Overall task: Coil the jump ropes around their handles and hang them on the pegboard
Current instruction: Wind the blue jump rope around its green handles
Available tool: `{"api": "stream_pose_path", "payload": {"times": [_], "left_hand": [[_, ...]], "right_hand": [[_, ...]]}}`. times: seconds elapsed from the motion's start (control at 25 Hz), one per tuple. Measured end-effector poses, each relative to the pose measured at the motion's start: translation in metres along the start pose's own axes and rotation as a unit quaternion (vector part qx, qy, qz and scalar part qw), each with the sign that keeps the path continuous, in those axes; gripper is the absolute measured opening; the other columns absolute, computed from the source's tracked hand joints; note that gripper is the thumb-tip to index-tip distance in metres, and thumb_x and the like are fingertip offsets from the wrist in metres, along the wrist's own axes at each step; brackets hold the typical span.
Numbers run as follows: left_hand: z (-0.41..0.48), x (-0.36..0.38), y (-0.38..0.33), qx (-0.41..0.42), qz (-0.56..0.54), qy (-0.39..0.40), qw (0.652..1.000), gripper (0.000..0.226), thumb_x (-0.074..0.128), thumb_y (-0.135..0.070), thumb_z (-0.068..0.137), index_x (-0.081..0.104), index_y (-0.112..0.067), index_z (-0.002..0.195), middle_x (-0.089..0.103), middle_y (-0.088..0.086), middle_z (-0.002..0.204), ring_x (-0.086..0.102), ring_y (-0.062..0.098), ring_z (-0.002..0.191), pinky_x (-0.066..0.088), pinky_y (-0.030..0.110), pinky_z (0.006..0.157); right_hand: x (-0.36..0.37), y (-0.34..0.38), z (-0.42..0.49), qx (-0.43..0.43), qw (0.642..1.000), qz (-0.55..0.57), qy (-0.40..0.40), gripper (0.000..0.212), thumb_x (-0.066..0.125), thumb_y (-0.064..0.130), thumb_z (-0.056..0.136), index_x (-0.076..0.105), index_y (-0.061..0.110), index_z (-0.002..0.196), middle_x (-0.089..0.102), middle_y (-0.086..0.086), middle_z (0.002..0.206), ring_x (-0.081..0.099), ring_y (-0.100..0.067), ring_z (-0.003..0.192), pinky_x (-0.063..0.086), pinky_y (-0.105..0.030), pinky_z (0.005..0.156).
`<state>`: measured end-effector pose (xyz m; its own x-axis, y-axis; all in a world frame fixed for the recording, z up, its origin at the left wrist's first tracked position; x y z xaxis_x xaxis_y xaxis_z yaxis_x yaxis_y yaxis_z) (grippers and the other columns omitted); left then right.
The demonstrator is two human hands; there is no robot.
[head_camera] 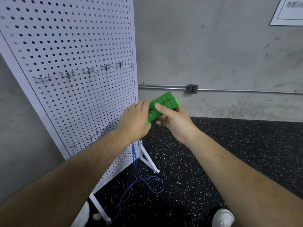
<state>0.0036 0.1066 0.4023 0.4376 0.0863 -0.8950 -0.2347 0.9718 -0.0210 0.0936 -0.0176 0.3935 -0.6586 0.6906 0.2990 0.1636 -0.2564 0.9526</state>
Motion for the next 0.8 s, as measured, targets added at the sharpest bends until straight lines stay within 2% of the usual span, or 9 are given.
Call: {"api": "stream_pose_path", "payload": {"times": [0.16,0.28,0.36,0.4,0.44,0.52,0.6,0.68,0.8], "left_hand": [[0.006,-0.017,0.017,-0.034,-0.207,0.025,0.977,0.095,0.066,-0.020,0.081,0.012,-0.033,0.158,0.050,0.007,0.132,0.057,0.023,0.106,0.052,0.047,0.089],[0.004,-0.031,0.018,0.002,-0.304,0.013,0.952,0.105,0.064,-0.012,0.081,0.003,-0.051,0.156,0.050,0.008,0.134,0.061,0.022,0.093,0.055,0.048,0.083],[0.000,-0.036,0.016,0.023,-0.302,0.002,0.953,0.101,0.066,-0.014,0.086,0.005,-0.052,0.157,0.050,0.008,0.131,0.060,0.022,0.101,0.053,0.043,0.091],[-0.001,-0.037,0.019,0.024,-0.296,0.003,0.955,0.099,0.067,-0.017,0.088,0.005,-0.051,0.157,0.050,0.006,0.128,0.060,0.021,0.102,0.052,0.040,0.093],[-0.003,-0.037,0.024,0.019,-0.291,0.006,0.957,0.098,0.068,-0.021,0.090,0.004,-0.051,0.157,0.049,0.004,0.127,0.060,0.020,0.102,0.051,0.039,0.094],[-0.007,-0.038,0.038,0.008,-0.309,0.011,0.951,0.097,0.070,-0.022,0.090,0.006,-0.051,0.157,0.048,0.001,0.139,0.058,0.016,0.116,0.049,0.043,0.102],[-0.013,-0.041,0.054,-0.002,-0.346,0.013,0.938,0.095,0.070,-0.019,0.091,0.009,-0.050,0.157,0.047,-0.008,0.147,0.053,0.007,0.124,0.045,0.039,0.109],[-0.022,-0.044,0.064,-0.002,-0.351,0.030,0.936,0.094,0.072,-0.022,0.093,0.009,-0.049,0.157,0.043,-0.015,0.152,0.049,0.000,0.127,0.041,0.037,0.113],[-0.035,-0.047,0.072,0.032,-0.309,0.073,0.948,0.095,0.073,-0.033,0.092,0.006,-0.050,0.158,0.034,-0.015,0.160,0.042,0.001,0.137,0.035,0.043,0.118]], "right_hand": [[0.005,-0.026,-0.005,0.056,0.977,-0.172,0.116,0.078,0.069,0.002,0.079,0.037,0.016,0.148,0.059,-0.002,0.136,0.060,-0.018,0.116,0.049,-0.041,0.104],[0.038,-0.065,-0.008,0.082,0.942,-0.261,0.192,0.071,0.071,0.015,0.085,0.041,0.022,0.149,0.054,0.006,0.144,0.051,-0.011,0.130,0.038,-0.038,0.115],[0.058,-0.084,-0.011,0.101,0.938,-0.241,0.225,0.047,0.066,0.017,0.095,0.053,0.015,0.140,0.063,0.000,0.133,0.059,-0.007,0.120,0.043,-0.024,0.107],[0.062,-0.090,-0.012,0.106,0.938,-0.232,0.236,0.033,0.062,0.018,0.099,0.060,0.010,0.131,0.070,-0.003,0.117,0.065,-0.009,0.108,0.045,-0.023,0.103],[0.064,-0.092,-0.011,0.112,0.938,-0.219,0.244,0.024,0.058,0.018,0.102,0.065,0.007,0.122,0.071,-0.004,0.097,0.069,-0.013,0.092,0.049,-0.027,0.100],[0.062,-0.090,-0.010,0.138,0.939,-0.191,0.252,0.023,0.054,0.020,0.104,0.069,0.004,0.110,0.056,0.000,0.070,0.057,-0.016,0.064,0.054,-0.034,0.080],[0.055,-0.079,-0.007,0.142,0.939,-0.193,0.247,0.023,0.057,0.025,0.102,0.071,0.007,0.106,0.040,0.004,0.063,0.038,-0.013,0.055,0.041,-0.029,0.060],[0.045,-0.065,-0.005,0.138,0.938,-0.203,0.245,0.023,0.059,0.028,0.101,0.071,0.008,0.104,0.034,0.006,0.062,0.030,-0.012,0.055,0.029,-0.026,0.055],[0.029,-0.040,-0.002,0.129,0.937,-0.225,0.234,0.026,0.058,0.029,0.101,0.070,0.006,0.102,0.033,0.005,0.062,0.029,-0.012,0.056,0.027,-0.026,0.055]]}}
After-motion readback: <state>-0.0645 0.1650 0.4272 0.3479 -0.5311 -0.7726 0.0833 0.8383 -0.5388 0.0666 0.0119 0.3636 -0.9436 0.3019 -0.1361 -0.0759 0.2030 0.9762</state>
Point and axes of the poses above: each hand's wrist, its own z-axis towards the middle knuckle, its own x-axis out of the palm, y = z × x, the point moved 3 cm from there along z, towards the middle knuckle
